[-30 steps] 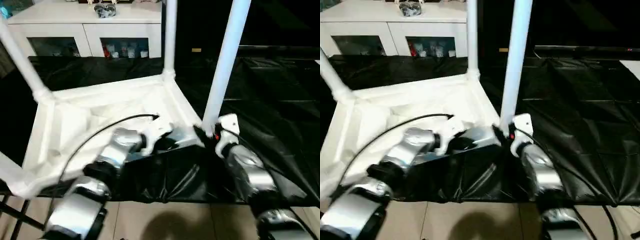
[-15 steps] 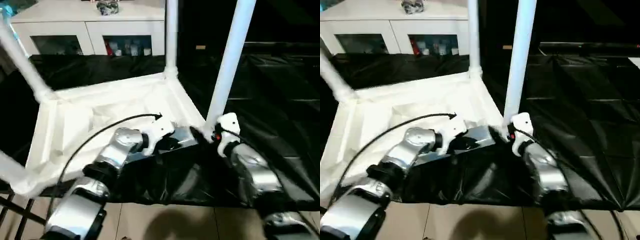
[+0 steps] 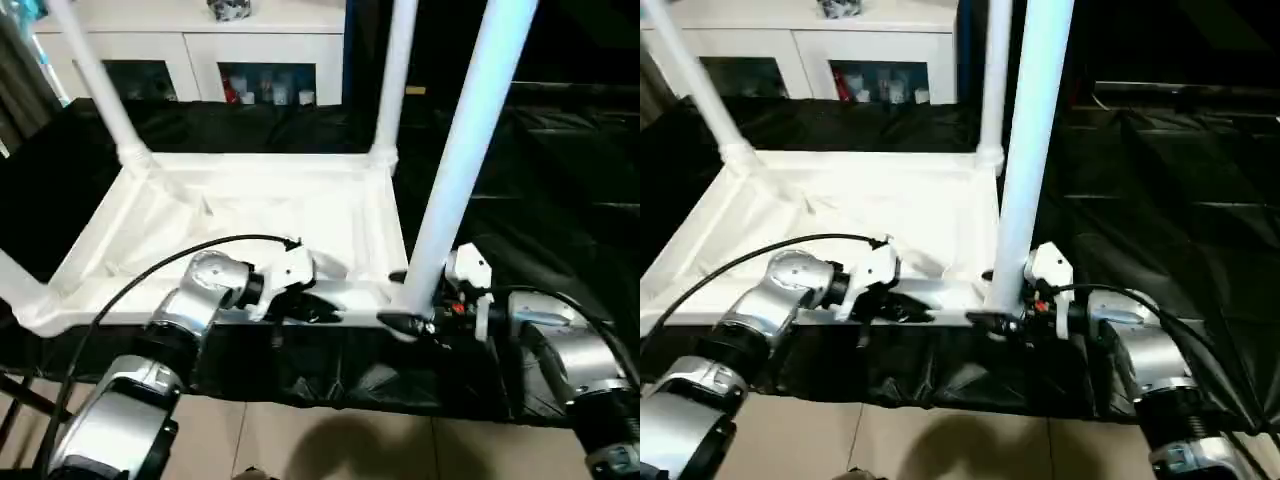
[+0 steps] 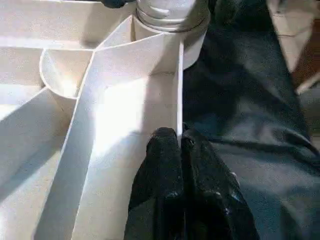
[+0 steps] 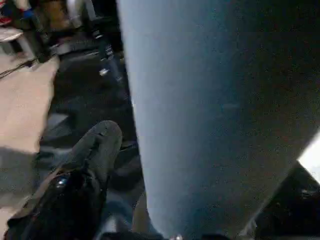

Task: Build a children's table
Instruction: Rotate leg to tighten

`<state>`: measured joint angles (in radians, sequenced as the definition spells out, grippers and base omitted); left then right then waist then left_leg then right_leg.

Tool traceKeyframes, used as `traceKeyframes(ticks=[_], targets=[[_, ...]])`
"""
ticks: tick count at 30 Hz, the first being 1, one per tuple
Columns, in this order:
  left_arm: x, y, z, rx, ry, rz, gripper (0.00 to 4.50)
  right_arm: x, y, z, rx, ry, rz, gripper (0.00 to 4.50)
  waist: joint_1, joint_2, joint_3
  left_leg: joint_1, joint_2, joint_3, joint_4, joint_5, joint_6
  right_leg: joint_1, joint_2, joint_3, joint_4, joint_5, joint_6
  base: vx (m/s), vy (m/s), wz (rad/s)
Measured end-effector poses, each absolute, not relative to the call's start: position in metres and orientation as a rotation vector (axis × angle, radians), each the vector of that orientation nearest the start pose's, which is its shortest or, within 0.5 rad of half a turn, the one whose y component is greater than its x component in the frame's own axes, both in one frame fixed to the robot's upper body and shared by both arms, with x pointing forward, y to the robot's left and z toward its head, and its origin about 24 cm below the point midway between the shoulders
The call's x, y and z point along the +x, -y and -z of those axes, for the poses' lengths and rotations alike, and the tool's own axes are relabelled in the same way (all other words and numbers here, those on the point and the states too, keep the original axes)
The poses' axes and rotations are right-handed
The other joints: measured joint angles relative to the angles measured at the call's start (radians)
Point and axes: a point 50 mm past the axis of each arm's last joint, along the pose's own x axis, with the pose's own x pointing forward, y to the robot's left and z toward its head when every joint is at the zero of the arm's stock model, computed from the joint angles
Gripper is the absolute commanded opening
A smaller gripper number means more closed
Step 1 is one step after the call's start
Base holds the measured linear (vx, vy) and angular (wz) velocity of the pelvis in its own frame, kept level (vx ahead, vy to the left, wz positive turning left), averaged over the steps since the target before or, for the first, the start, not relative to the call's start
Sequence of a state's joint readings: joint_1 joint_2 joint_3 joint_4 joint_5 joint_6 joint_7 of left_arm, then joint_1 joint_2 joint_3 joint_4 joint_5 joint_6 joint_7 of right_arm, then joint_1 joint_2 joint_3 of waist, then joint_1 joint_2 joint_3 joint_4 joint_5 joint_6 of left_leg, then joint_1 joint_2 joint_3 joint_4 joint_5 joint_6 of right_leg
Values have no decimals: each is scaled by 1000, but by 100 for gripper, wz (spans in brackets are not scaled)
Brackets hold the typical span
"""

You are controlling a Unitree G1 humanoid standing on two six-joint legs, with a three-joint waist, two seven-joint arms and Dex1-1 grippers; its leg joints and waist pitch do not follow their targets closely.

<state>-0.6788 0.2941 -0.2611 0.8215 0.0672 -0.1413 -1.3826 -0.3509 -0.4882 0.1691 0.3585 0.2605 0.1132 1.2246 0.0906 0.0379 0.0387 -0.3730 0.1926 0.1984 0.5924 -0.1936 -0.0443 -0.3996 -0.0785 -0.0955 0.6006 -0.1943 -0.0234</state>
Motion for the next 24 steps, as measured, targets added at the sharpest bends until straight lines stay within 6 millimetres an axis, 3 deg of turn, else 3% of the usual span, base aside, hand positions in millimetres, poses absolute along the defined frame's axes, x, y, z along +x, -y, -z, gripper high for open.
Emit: traceKeyframes(ticks=[9, 17, 24], targets=[[314, -127, -48, 433, -412, 1616, 0, 275, 170, -51, -132, -340, -1347, 266, 1, -5, 1, 0, 0, 0, 1, 0, 0, 0, 0, 1, 1, 0, 0, 0, 0, 0], [314, -128, -48, 426, -414, 1621, 0, 274, 165, -51, -130, -299, -1344, 224, 0, -5, 1, 1, 0, 0, 3, 0, 0, 0, 0, 1, 3, 0, 0, 0, 0, 0], [326, -111, -43, 401, -386, 1408, 0, 299, 163, -39, -78, -220, -924, 200, -20, -9, 1, 8, 0, 0, 7, -2, -9, 4, 0, 3, 9, 1, 0, 0, 0, 0]])
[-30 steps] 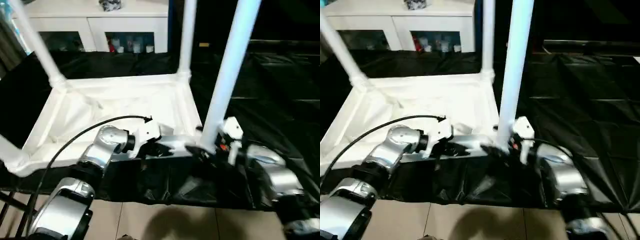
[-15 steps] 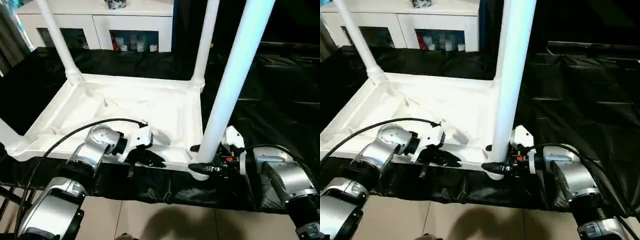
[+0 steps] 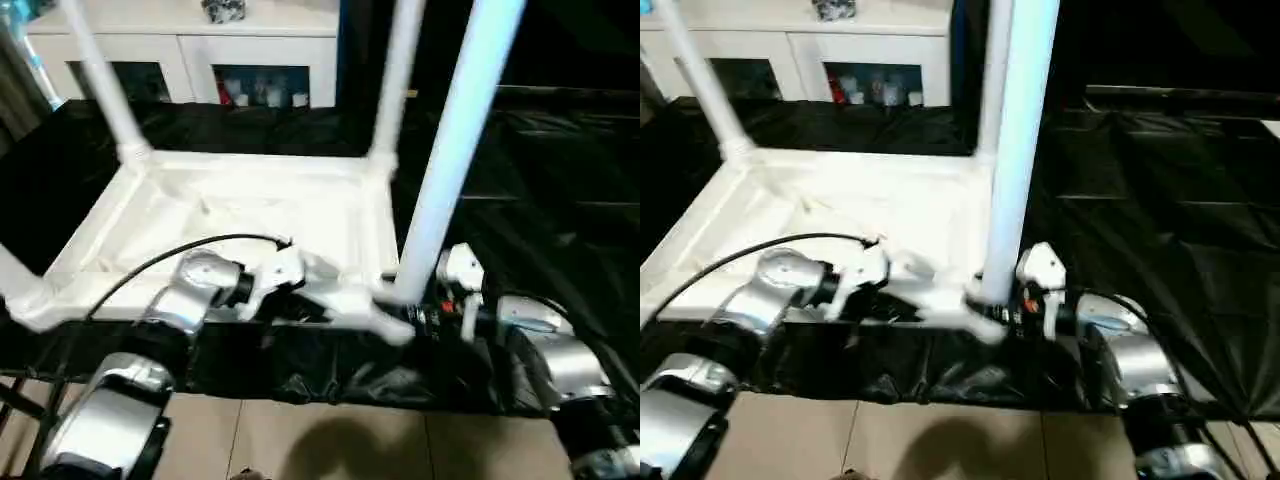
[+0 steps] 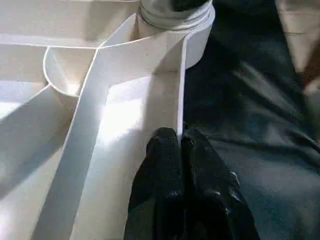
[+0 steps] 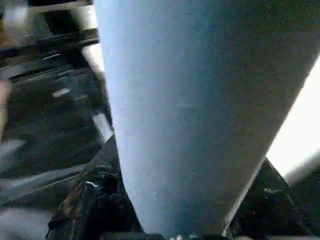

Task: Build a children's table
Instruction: Rotate leg to tighten

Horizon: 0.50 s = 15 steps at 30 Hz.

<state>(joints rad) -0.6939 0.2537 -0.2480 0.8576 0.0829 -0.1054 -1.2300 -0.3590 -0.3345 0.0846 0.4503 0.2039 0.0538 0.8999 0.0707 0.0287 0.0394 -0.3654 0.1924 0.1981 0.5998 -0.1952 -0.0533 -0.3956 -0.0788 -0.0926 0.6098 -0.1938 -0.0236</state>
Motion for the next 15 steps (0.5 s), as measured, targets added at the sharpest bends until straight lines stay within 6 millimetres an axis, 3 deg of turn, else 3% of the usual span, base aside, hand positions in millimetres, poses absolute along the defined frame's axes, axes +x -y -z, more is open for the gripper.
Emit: traceKeyframes(ticks=[4, 6, 10, 12, 15], targets=[[331, -90, -40, 384, -378, 1284, 0, 316, 158, -33, -21, -197, -627, 198, -17, 0, -1, 6, -1, 0, 0, 0, -1, 5, 0, 1, 0, 0, 1, 0, 0, 0], [333, -77, -37, 373, -384, 1217, 0, 326, 153, -30, -7, -205, -472, 198, -22, 0, -1, 16, -1, 0, -2, 0, -1, 14, 0, 0, -2, -1, 2, 0, 0, 0], [333, -65, -36, 366, -384, 1177, 0, 332, 150, -29, -5, -207, -365, 198, -32, 4, -4, 16, -2, -2, -7, 0, -1, 16, 0, 0, -8, -2, 3, 0, 0, 0], [333, -65, -36, 367, -383, 1169, 0, 334, 146, -29, -18, -186, -338, 254, -34, 5, -5, 15, -3, -2, -9, 0, -1, 16, 0, 0, -9, -1, 3, 0, 0, 0], [333, -63, -37, 368, -377, 1182, 0, 334, 146, -27, -53, -171, -334, 288, -34, 6, -5, 14, -3, -1, -9, 0, -1, 16, 0, 0, -10, -1, 2, 0, 0, 0]])
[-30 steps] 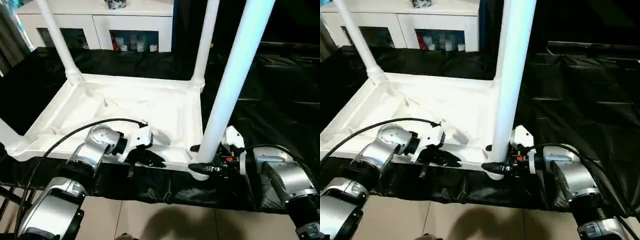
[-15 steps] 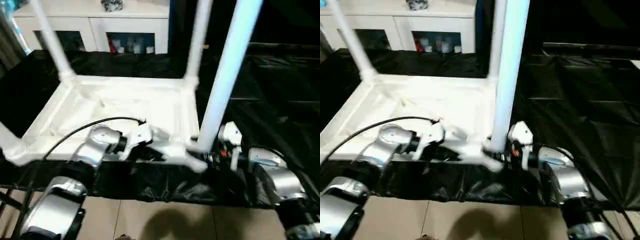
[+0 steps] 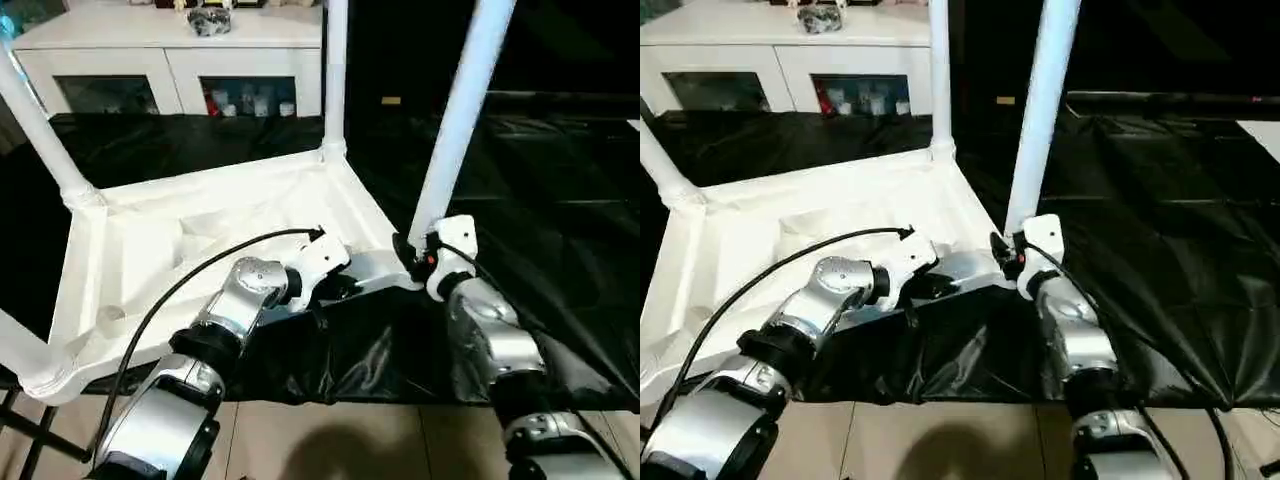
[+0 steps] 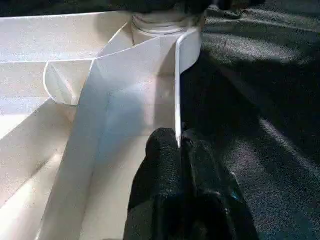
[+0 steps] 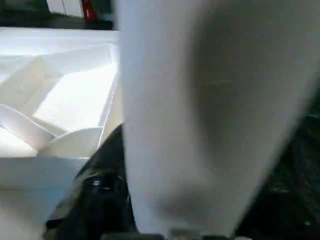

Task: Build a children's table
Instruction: Rotate leg to tighten

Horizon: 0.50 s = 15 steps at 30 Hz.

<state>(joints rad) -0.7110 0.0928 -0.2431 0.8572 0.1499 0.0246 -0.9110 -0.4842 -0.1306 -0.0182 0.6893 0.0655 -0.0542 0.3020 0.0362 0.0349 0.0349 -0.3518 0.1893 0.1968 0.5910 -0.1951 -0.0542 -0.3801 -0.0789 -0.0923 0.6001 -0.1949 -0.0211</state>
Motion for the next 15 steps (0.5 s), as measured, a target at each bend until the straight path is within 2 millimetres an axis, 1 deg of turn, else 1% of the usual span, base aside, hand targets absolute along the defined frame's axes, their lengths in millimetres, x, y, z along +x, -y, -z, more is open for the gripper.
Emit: traceKeyframes(ticks=[1, 2, 4, 8, 9, 10, 12, 15], targets=[[333, -63, -37, 368, -377, 1188, 0, 334, 146, -28, -58, -168, -336, 288, 1, 1, 0, 0, 0, 0, 0, 0, 0, 0, 0, 0, 0, 0, -1, 0, 0, 0], [332, -63, -37, 368, -376, 1195, 0, 334, 146, -28, -62, -164, -344, 302, 3, 1, 0, 0, 0, 0, 0, 0, 0, 0, 0, 0, 0, 1, -2, 0, 0, 0], [332, -65, -38, 369, -374, 1213, 0, 333, 148, -29, -66, -160, -400, 316, 3, 1, 0, -2, 0, 0, -2, 0, 0, -1, 0, 0, 0, 2, -3, 0, 0, 0], [332, -81, -41, 374, -367, 1269, 0, 325, 154, -29, -65, -168, -585, 319, 6, 2, 1, -4, 2, 0, -4, 1, 1, -3, 1, -2, 0, 0, -2, 0, 0, 0], [330, -87, -42, 373, -372, 1309, 0, 318, 160, -31, -78, -175, -672, 319, 11, 2, 1, -6, 2, 0, -4, 3, 6, -4, 1, -2, 0, 0, -2, 0, 0, 0], [329, -91, -42, 372, -376, 1337, 0, 313, 161, -30, -79, -189, -738, 319, 15, 2, 1, -6, 2, 0, -3, 3, 6, -4, 1, -2, 0, -1, -2, 0, 0, 0], [326, -96, -43, 379, -378, 1386, 0, 304, 169, -28, -79, -223, -831, 319, 21, 2, 2, -8, 2, 1, -3, 3, 7, -5, 1, -2, -1, -1, -2, 0, 0, 0], [323, -104, -43, 384, -386, 1446, 0, 293, 172, -29, -82, -262, -970, 319, 28, 2, 3, -10, 2, 1, -2, 3, 8, -6, 1, -2, -1, -1, -2, 0, 0, 0]])
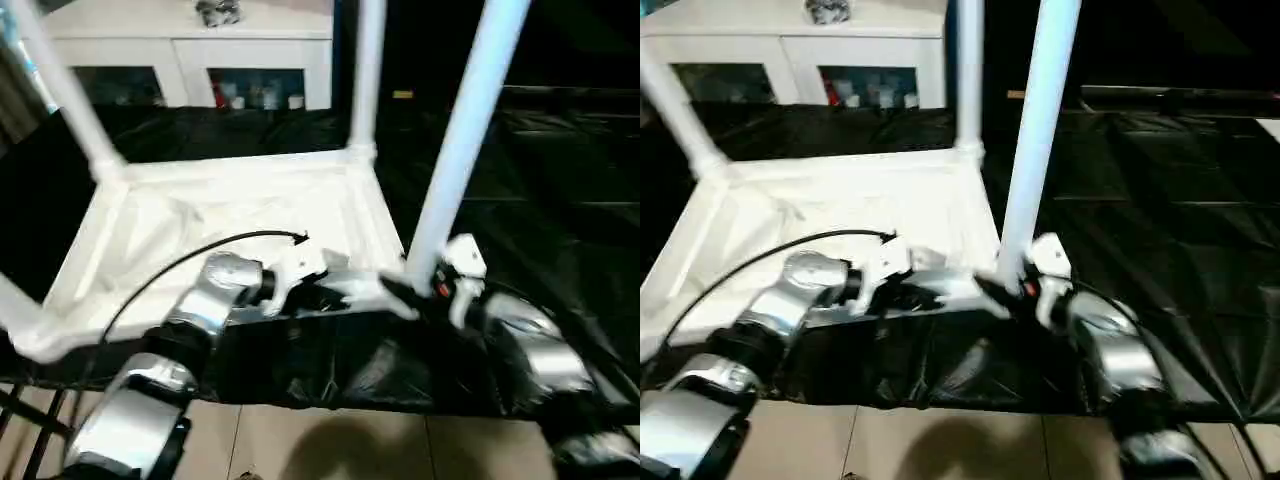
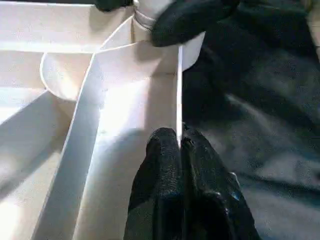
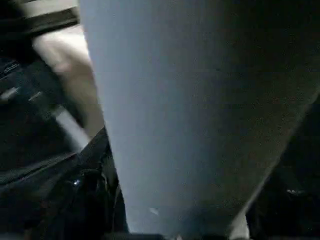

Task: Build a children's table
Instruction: Rotate leg to tighten

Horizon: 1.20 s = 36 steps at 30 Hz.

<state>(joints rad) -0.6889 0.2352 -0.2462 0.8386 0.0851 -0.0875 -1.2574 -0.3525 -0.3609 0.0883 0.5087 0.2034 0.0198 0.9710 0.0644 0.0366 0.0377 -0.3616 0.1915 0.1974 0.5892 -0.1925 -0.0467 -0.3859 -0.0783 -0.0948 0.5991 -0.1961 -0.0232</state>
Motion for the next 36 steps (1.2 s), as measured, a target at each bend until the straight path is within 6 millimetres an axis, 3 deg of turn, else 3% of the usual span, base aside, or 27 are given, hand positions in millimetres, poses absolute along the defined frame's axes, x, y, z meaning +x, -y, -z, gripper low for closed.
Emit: traceKeyframes(ticks=[8, 9, 13, 26, 29, 33, 36], targets=[[318, -114, -44, 393, -416, 1554, 0, 277, 184, -36, -122, -358, -1212, 319, 20, -3, 2, -1, 1, 0, 1, 0, 0, 0, 0, 0, 0, 0, 0, 0, 0, 0], [317, -115, -44, 396, -418, 1563, 0, 277, 183, -37, -119, -365, -1229, 293, 22, -3, 2, -1, 1, 0, 1, 0, 0, 0, 0, 0, 0, 0, 0, 0, 0, 0], [316, -118, -45, 408, -421, 1591, 0, 275, 180, -37, -112, -370, -1260, 267, 24, -3, 2, -1, 1, 0, 1, 0, 0, -1, 0, 0, 0, 0, 0, 0, 0, 0], [315, -119, -45, 417, -415, 1610, 0, 270, 176, -37, -112, -356, -1267, 258, 25, -3, 2, -3, 1, 0, 1, 0, -1, -3, 0, 0, 1, 0, 0, 0, 0, 0], [318, -116, -44, 421, -399, 1541, 0, 276, 174, -32, -104, -316, -1144, 257, 23, -4, 2, -1, 1, 0, 2, -3, -6, -1, 0, 0, 1, 1, -1, 0, 0, 0], [327, -95, -40, 390, -370, 1363, 0, 298, 171, -24, -35, -245, -768, 257, 1, -4, 2, 5, 0, 1, 2, -3, -7, 3, -1, 1, -1, 1, 1, 0, 0, 0], [329, -78, -38, 382, -364, 1286, 0, 308, 169, -21, -2, -230, -579, 257, -8, -1, 0, 9, -1, 1, 0, -3, -7, 5, -1, 2, -1, 1, 2, 0, 0, 0]])
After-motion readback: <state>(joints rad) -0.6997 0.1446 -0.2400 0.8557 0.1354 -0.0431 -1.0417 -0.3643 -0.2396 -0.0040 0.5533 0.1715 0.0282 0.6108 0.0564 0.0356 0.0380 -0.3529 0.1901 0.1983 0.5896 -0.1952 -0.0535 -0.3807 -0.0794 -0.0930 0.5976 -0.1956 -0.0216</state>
